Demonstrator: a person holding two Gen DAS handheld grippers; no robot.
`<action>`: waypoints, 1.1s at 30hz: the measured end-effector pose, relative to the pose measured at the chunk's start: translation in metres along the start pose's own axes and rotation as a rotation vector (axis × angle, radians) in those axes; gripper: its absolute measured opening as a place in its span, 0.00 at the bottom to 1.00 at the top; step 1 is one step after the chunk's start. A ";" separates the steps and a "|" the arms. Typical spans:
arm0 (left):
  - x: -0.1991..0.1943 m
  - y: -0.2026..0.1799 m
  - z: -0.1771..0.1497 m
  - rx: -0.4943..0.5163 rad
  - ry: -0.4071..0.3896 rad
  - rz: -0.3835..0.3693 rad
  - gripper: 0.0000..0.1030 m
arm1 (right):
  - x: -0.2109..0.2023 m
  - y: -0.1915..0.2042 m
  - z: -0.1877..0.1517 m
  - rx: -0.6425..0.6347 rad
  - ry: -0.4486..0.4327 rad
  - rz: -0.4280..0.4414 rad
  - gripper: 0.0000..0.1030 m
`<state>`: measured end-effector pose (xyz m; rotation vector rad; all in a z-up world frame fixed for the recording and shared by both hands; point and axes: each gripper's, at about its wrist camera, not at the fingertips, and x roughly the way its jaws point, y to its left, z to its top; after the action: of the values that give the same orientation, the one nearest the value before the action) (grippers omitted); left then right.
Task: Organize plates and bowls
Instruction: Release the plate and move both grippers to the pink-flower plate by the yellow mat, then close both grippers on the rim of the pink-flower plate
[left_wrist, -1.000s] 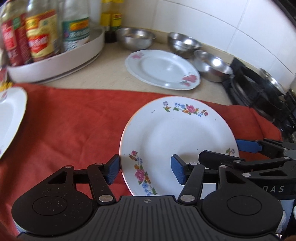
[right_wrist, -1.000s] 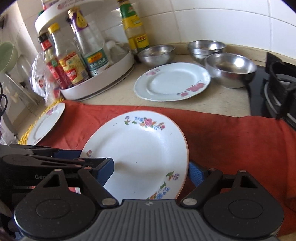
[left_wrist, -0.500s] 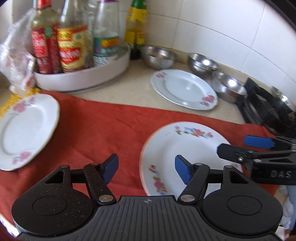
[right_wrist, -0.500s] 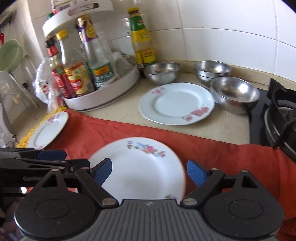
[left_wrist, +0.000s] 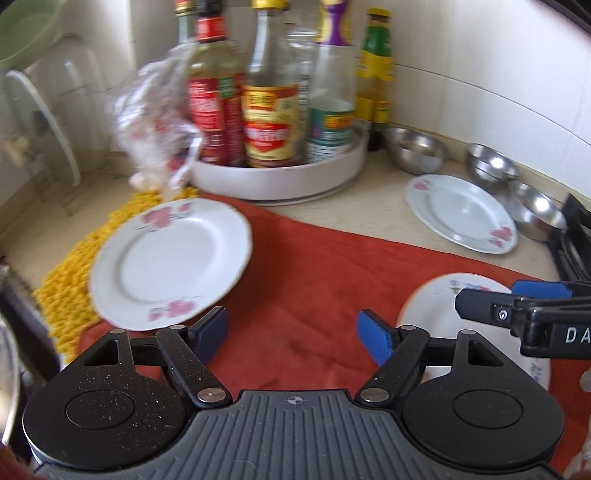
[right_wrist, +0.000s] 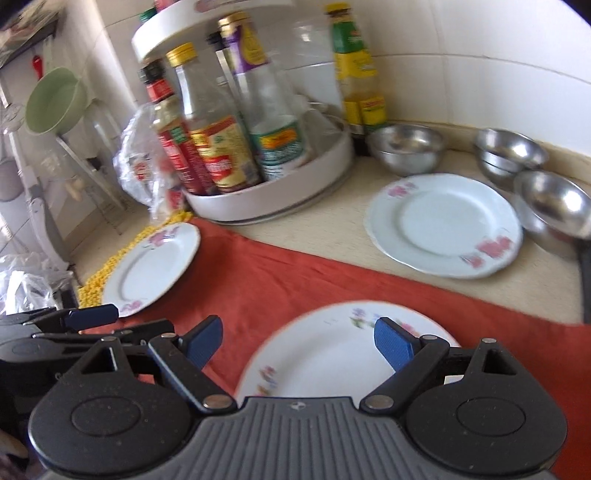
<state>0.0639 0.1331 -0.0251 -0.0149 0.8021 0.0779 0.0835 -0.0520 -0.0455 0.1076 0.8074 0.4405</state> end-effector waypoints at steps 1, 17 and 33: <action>0.000 0.004 0.000 -0.007 0.001 0.014 0.81 | 0.003 0.006 0.003 -0.016 -0.002 0.009 0.87; 0.000 0.069 0.011 -0.079 -0.015 0.138 0.87 | 0.047 0.080 0.038 -0.152 0.001 0.057 0.88; 0.028 0.104 0.030 -0.071 0.015 0.144 0.90 | 0.085 0.102 0.058 -0.137 0.011 0.040 0.88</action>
<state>0.0973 0.2400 -0.0228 -0.0248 0.8148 0.2422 0.1419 0.0802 -0.0363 -0.0054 0.7845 0.5334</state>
